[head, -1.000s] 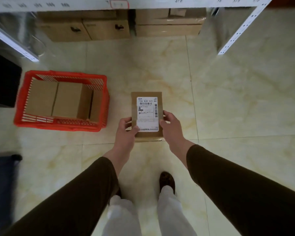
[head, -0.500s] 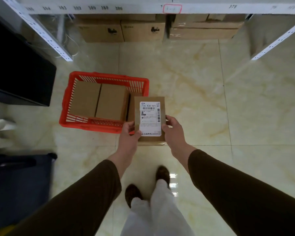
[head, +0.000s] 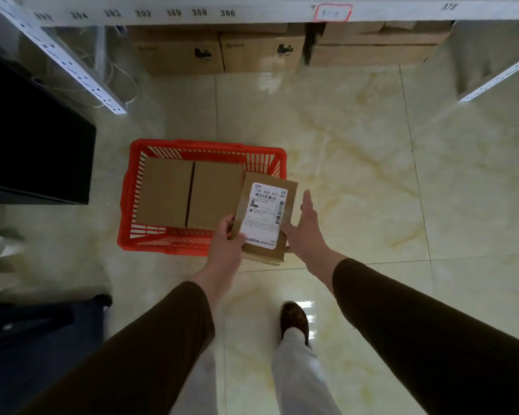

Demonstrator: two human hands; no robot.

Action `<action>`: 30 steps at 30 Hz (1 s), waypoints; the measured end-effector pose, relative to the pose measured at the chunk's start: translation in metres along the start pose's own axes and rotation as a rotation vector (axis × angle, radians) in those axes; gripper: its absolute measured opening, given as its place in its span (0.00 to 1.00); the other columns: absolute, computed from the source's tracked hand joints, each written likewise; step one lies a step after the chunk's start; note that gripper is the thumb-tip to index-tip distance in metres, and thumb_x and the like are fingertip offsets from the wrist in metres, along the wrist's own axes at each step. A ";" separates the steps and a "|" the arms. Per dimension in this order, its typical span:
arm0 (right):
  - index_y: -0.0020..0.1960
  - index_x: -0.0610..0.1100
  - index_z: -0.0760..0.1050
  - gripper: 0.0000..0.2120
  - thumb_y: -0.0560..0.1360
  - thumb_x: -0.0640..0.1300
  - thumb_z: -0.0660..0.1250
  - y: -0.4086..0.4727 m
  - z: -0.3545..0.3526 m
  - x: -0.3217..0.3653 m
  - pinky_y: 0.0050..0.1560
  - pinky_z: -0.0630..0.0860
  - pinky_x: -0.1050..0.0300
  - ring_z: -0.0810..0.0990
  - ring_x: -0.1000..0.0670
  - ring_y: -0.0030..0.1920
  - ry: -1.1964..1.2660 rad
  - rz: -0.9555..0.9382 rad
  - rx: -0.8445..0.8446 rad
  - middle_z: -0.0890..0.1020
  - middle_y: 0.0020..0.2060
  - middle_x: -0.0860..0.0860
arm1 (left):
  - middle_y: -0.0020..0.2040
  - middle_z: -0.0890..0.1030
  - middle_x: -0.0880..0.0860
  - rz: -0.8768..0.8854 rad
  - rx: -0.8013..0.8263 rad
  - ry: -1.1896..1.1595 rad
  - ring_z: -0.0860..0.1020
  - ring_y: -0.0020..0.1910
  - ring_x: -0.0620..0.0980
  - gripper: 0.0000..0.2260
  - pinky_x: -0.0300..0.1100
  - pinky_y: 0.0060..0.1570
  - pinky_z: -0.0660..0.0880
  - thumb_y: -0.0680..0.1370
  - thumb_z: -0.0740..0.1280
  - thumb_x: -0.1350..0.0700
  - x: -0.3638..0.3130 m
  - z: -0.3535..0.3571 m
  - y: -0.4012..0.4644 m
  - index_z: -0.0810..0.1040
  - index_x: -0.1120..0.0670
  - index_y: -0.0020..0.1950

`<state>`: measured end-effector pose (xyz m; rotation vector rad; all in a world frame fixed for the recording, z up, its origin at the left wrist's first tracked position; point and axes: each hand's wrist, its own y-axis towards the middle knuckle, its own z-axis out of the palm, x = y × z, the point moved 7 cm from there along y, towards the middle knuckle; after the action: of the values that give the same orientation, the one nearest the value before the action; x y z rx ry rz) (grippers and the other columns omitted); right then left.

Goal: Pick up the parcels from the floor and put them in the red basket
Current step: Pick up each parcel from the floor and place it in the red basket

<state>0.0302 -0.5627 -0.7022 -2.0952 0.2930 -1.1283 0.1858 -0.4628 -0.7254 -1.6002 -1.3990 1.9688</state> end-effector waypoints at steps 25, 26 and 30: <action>0.72 0.51 0.64 0.27 0.77 0.51 0.71 0.003 0.115 -0.050 0.45 0.83 0.51 0.85 0.45 0.55 0.743 0.369 -0.422 0.81 0.61 0.48 | 0.66 0.76 0.49 0.288 0.323 0.490 0.77 0.64 0.52 0.16 0.39 0.47 0.81 0.81 0.65 0.60 -0.094 -0.024 0.122 0.72 0.46 0.67; 0.73 0.52 0.65 0.27 0.77 0.51 0.71 0.002 0.117 -0.052 0.43 0.81 0.53 0.85 0.46 0.55 0.753 0.380 -0.424 0.82 0.61 0.48 | 0.66 0.75 0.49 0.319 0.341 0.535 0.77 0.63 0.52 0.16 0.41 0.50 0.82 0.81 0.66 0.59 -0.096 -0.019 0.126 0.73 0.43 0.67; 0.70 0.51 0.65 0.22 0.80 0.45 0.69 0.005 0.127 -0.057 0.40 0.74 0.57 0.84 0.49 0.53 0.827 0.448 -0.401 0.83 0.57 0.49 | 0.65 0.74 0.48 0.438 0.389 0.767 0.73 0.67 0.54 0.20 0.55 0.61 0.78 0.79 0.67 0.54 -0.097 -0.002 0.141 0.73 0.31 0.65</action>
<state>0.0982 -0.4752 -0.7861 -1.6177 1.3954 -1.6820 0.2738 -0.6009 -0.7751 -2.2178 -0.3765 1.3936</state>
